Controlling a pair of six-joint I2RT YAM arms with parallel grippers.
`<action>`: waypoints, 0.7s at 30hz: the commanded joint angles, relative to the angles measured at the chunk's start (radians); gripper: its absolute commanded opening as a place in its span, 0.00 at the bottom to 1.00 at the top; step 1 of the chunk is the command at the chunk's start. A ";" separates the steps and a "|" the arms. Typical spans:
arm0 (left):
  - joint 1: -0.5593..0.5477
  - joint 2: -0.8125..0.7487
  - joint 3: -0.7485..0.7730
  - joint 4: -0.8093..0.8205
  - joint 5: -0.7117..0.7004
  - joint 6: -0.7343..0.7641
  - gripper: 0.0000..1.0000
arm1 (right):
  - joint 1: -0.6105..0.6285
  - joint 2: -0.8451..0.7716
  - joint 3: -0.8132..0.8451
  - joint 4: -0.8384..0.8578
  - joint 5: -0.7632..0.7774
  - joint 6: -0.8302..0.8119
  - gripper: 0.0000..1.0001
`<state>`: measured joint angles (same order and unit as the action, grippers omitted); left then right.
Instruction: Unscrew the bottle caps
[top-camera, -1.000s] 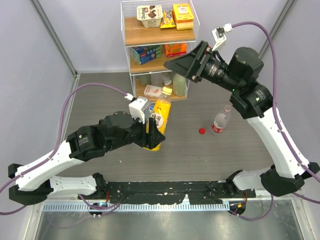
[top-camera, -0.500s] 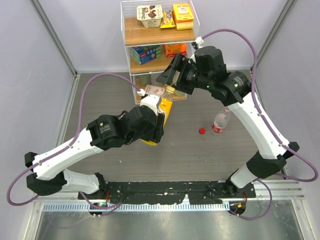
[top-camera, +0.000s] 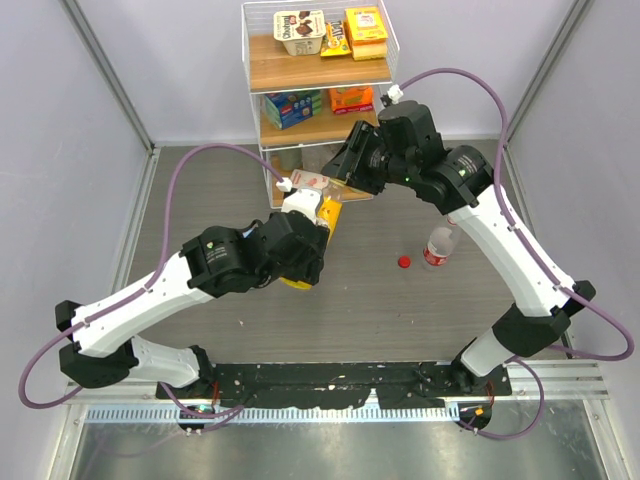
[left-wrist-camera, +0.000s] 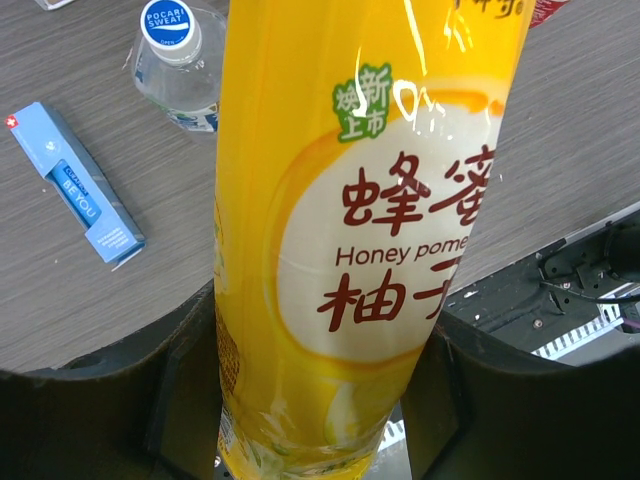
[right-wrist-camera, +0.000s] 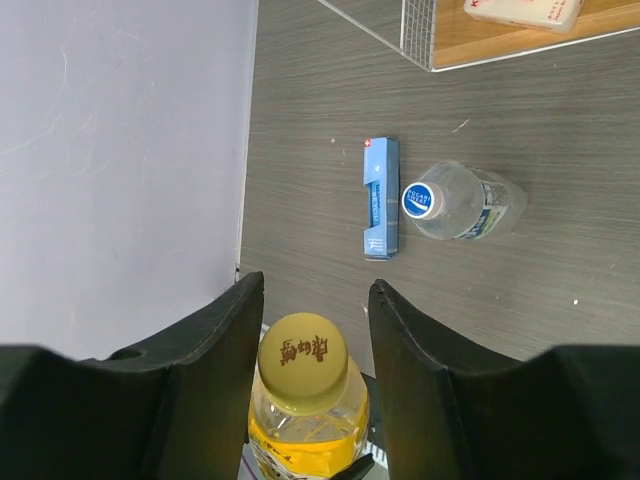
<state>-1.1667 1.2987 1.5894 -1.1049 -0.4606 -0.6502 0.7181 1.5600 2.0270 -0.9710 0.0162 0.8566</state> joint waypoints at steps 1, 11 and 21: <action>-0.004 -0.004 0.037 0.000 -0.032 -0.011 0.00 | 0.003 -0.041 -0.011 0.060 -0.001 0.018 0.49; -0.005 -0.006 0.038 -0.001 -0.023 -0.006 0.00 | 0.003 -0.095 -0.079 0.141 -0.001 0.022 0.03; -0.007 -0.070 -0.026 0.074 0.031 0.003 0.00 | 0.001 -0.313 -0.385 0.527 -0.064 0.030 0.02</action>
<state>-1.1801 1.2888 1.5833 -1.0885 -0.4332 -0.6380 0.7177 1.3529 1.6985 -0.6796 -0.0059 0.8715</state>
